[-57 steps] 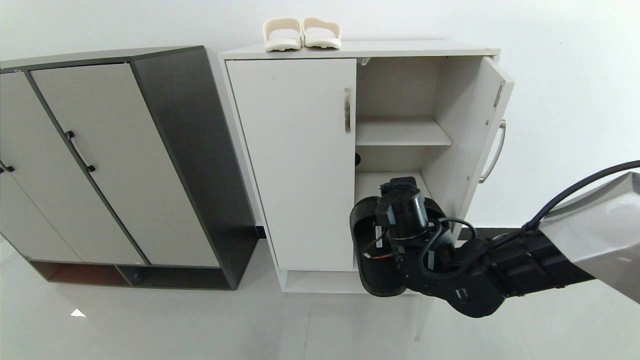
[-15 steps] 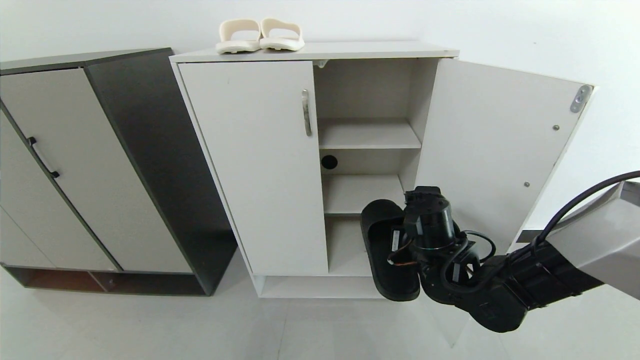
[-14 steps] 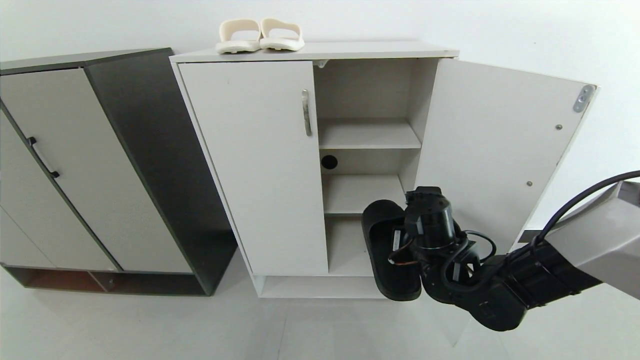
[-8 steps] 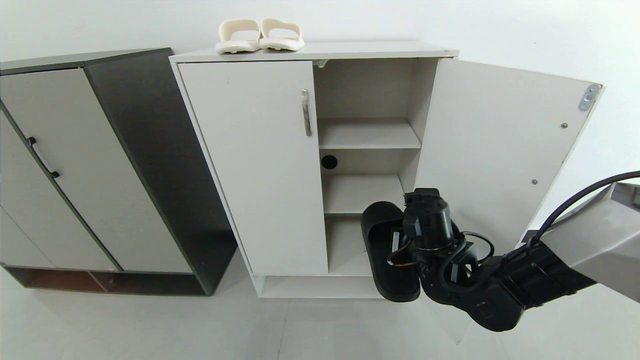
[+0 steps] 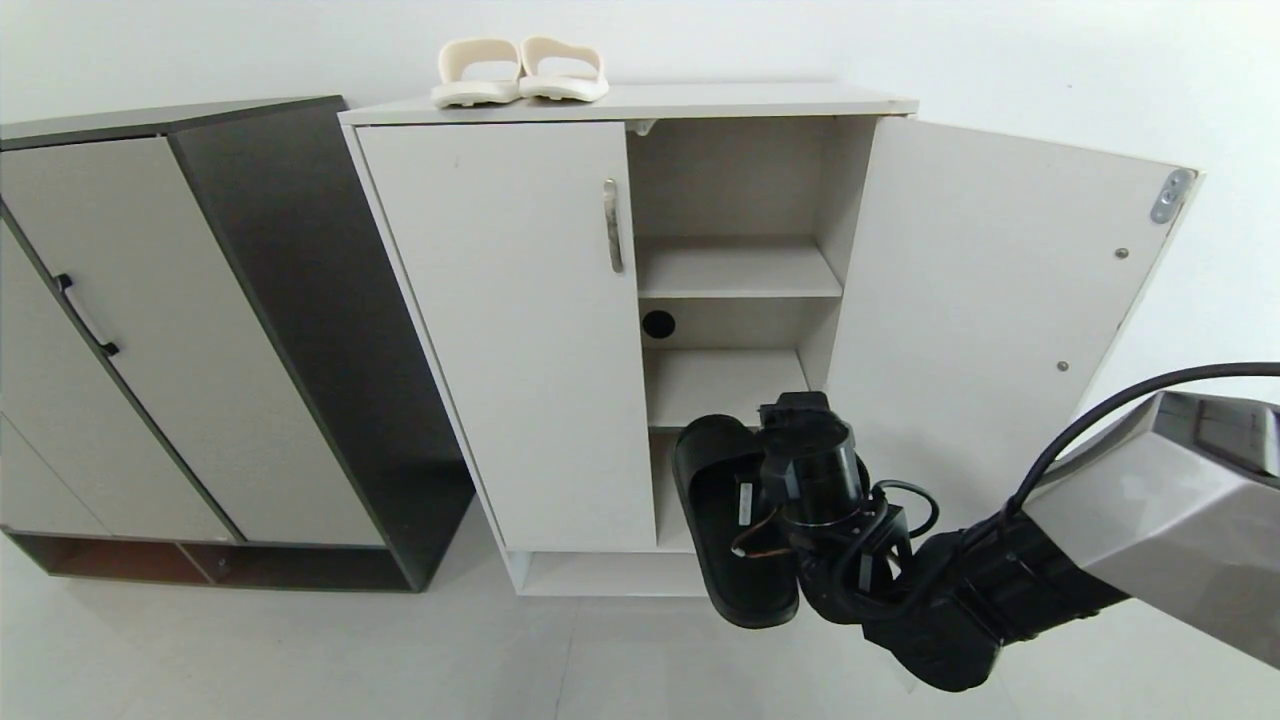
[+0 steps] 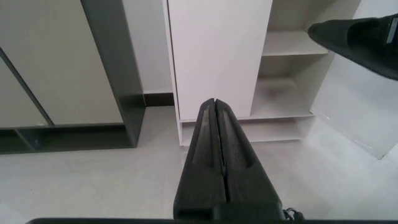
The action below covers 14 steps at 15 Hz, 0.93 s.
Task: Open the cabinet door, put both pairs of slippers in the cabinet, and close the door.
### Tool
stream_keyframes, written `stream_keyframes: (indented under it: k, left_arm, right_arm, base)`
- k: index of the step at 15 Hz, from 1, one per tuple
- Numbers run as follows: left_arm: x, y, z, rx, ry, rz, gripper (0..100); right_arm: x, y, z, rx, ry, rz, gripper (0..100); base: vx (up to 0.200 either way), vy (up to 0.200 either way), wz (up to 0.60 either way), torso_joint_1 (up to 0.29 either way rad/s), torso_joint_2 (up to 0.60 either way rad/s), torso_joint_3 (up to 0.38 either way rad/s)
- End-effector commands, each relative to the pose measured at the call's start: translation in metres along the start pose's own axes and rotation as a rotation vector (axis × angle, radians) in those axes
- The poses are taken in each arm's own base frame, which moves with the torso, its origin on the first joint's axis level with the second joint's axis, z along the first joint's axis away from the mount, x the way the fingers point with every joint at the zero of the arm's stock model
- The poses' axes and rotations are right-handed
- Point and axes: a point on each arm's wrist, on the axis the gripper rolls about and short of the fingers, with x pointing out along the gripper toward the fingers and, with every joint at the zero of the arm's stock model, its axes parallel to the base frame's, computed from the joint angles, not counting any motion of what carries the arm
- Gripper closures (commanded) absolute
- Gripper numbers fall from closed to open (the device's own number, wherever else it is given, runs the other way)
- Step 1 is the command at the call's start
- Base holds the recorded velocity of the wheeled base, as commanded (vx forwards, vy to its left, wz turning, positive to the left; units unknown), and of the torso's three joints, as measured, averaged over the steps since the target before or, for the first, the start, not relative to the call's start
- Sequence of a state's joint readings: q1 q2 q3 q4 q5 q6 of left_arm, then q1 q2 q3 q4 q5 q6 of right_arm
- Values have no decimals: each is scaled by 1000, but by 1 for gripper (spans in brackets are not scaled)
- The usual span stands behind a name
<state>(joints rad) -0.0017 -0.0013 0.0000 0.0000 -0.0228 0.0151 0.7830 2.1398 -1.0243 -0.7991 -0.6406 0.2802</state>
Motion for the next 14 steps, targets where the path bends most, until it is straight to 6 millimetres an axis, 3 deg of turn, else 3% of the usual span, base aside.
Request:
stream_keyframes:
  k: [1,11,14]
  left_arm:
    - [0,0,0,0,1,0,100]
    - [0,0,0,2,1,0,100]
    - [0,0,0,9,1,0,100]
  right_arm:
    - [7,3,-14,-20,23,-5,100]
    - [10,4,-21,-34,28,-35,100]
    - [13,16,-26,-49,-9,-89,100]
  base:
    - [0,0,0,0,0,0]
    - [0,0,0,3,4,-181]
    - [0,0,0,2,1,-198]
